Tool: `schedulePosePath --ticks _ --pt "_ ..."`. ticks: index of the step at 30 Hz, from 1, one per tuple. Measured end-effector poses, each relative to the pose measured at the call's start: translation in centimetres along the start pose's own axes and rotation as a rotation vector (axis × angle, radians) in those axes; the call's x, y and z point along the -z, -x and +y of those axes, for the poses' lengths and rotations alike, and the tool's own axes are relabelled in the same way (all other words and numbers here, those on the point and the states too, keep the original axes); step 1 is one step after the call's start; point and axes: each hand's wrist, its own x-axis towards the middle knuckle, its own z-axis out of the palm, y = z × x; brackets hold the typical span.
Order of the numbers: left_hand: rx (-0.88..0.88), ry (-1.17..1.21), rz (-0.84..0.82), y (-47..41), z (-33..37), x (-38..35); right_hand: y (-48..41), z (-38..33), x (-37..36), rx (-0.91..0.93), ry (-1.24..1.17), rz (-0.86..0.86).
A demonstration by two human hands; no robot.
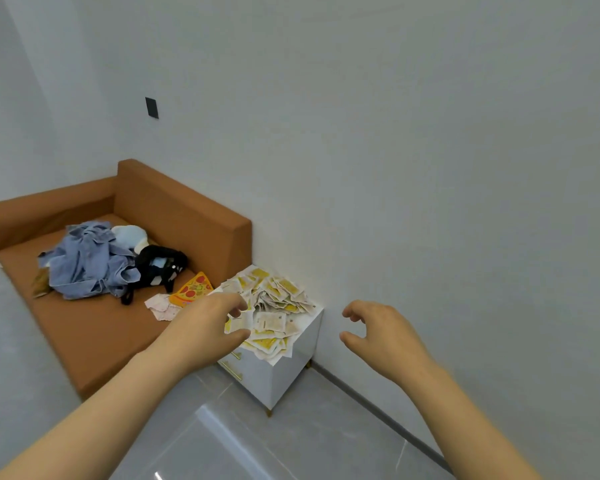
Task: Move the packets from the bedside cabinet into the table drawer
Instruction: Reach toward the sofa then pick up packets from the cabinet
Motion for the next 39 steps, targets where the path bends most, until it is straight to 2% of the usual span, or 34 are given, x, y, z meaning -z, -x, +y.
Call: schedulePosePath --ticks 6,12,23,30,39 --pt "0.121 0.053 -0.085 -6.7 -4.4 -3.6 -8.5 2.1 -3.8 -0.021 -0.054 -0.117" --pt "0.155 0.102 -0.168 -14.0 -10.8 -6.7 -16.4 2.1 -8.4 -0.102 -0.098 -0.198" --pt "0.22 0.167 -0.43 -26.1 -23.9 -12.7 -28.0 0.3 -18.3 -0.429 -0.303 -0.331" --pt "0.332 0.182 -0.553 -30.2 -27.6 -17.6 -33.4 1.9 -24.2 -0.554 -0.31 -0.434" --pt "0.517 0.197 -0.589 -35.6 -30.9 -25.8 -41.5 7.3 -32.5 -0.64 -0.403 -0.528"
